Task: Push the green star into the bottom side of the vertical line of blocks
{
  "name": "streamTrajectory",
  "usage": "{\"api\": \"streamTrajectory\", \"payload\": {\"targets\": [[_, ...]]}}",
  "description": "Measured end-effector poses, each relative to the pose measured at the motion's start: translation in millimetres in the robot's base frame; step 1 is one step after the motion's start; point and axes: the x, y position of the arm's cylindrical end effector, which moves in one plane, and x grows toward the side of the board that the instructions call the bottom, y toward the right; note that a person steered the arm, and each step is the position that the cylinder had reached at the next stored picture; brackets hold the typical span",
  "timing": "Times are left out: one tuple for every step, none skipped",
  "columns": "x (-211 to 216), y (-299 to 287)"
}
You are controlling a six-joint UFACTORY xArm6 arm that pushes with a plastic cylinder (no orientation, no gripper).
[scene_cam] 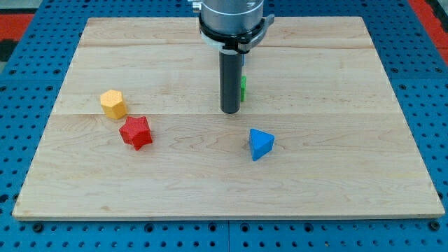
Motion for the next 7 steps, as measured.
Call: {"api": "streamTrajectory", "payload": {"targets": [[-24.8,0.0],[-39.1,0.0],[-39.4,3.4],[-39.4,29.5],[-39.4,31.2],[-39.4,25.5],[-38.8,6.5]]}}
